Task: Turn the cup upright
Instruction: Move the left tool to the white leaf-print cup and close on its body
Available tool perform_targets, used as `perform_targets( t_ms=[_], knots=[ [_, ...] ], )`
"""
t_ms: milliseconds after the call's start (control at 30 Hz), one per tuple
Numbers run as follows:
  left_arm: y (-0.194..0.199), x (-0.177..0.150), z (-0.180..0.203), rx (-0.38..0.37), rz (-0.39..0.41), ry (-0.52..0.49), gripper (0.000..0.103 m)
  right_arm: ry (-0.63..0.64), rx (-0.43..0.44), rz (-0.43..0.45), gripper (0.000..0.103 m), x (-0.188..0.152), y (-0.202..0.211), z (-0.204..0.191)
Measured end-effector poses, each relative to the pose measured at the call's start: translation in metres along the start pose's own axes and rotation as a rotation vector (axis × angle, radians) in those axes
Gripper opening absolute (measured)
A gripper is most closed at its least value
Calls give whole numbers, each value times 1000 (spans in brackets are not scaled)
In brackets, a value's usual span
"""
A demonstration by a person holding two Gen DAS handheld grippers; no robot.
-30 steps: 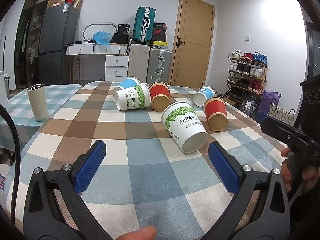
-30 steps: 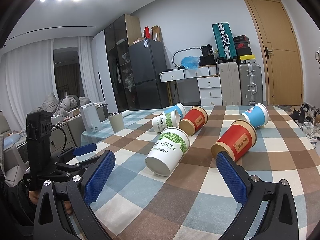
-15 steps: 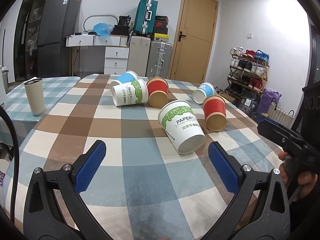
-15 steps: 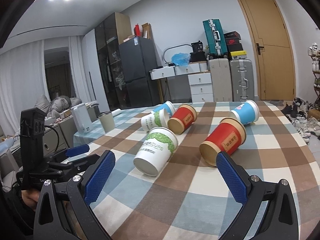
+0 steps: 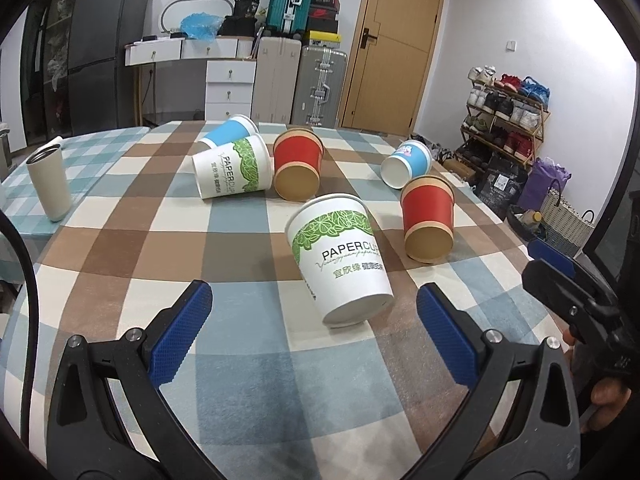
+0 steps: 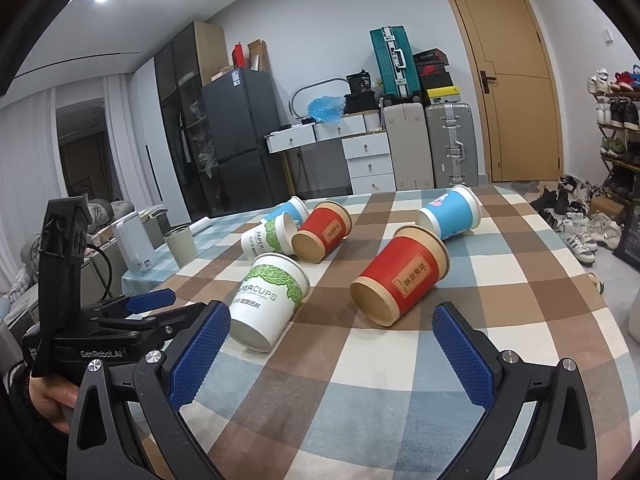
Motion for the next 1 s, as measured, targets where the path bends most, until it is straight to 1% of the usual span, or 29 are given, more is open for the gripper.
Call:
perform_targets(
  t_ms=[133, 367, 467, 633, 667, 700, 767, 867, 1000],
  knots=[
    [-16, 4, 7, 9, -26, 7, 101, -12, -6, -2, 103, 0, 0, 4],
    [-49, 6, 16, 0, -95, 19, 88, -20, -6, -8, 103, 0, -2, 6],
    [-58, 7, 16, -1, -115, 26, 87, -19, -4, -11, 103, -1, -4, 5],
    [-66, 7, 18, -31, -142, 32, 79, -9, -2, -14, 103, -2, -3, 2],
    [-67, 6, 18, -36, -149, 35, 76, -8, -1, -14, 103, -2, -3, 2],
    [-67, 5, 18, -39, -155, 38, 68, -6, 1, -14, 103, -2, -2, 1],
    [-70, 5, 19, -57, -167, 46, 59, -3, 0, -12, 103, -2, -3, 1],
    [-68, 5, 19, -73, -161, 58, 56, -2, 2, -13, 103, -1, -3, 0],
    [-64, 3, 20, -74, -157, 55, 56, -2, 4, -12, 103, -1, -3, 0]
  ],
)
Point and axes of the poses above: each gripper's, at about its wrist camera, not at the fingertips, and y roughly against the way its jaws point, z to its right, x to its top, the point moved 6 cm from there along -y, roughly the way its jaws point, and after that the axes turned 4 degrees about x, right-handed, at the moved point
